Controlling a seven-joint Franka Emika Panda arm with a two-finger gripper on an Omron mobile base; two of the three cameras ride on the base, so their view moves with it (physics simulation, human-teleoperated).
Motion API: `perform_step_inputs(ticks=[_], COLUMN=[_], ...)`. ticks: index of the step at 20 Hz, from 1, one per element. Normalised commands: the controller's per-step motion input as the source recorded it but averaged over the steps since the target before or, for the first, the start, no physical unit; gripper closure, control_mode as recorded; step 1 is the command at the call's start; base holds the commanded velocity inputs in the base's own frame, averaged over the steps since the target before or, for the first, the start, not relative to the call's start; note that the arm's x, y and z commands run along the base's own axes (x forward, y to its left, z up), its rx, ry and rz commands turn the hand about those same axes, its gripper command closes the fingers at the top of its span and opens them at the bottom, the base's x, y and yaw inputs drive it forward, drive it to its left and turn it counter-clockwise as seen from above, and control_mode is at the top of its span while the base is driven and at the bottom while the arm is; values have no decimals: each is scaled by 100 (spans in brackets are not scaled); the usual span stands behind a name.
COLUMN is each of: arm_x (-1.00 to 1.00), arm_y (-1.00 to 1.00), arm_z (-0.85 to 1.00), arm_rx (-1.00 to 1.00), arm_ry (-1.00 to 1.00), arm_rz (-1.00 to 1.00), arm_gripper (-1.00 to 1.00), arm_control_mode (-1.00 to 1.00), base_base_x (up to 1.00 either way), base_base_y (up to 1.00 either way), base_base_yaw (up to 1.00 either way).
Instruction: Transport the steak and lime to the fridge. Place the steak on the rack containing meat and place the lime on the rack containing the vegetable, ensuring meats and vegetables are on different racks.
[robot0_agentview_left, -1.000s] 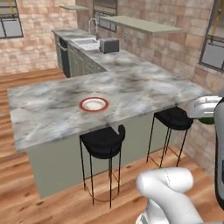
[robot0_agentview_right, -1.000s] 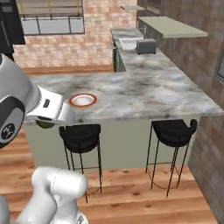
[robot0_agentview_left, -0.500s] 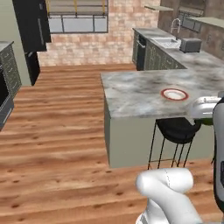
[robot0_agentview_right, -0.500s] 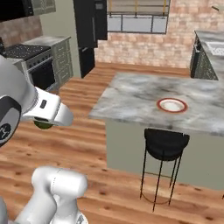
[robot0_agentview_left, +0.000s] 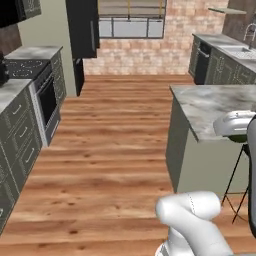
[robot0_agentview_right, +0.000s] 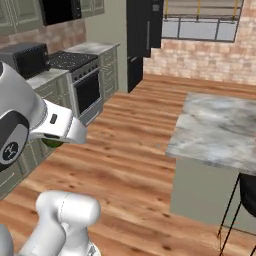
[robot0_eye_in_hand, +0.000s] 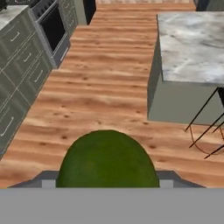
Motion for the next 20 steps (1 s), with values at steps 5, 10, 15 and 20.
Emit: perform_step_inputs(ticks=[5,10,15,20], arm_x=[0,0,0,0], arm_y=[0,0,0,0], arm_z=[0,0,0,0], arm_rx=[0,0,0,0], arm_ry=[0,0,0,0], arm_rz=[0,0,0,0], arm_gripper=[100,100,100,100], arm_control_mode=[100,100,100,100], base_base_x=[100,100,100,100], base_base_y=[100,100,60,14], base_base_yaw=[-26,-26,-11,-1])
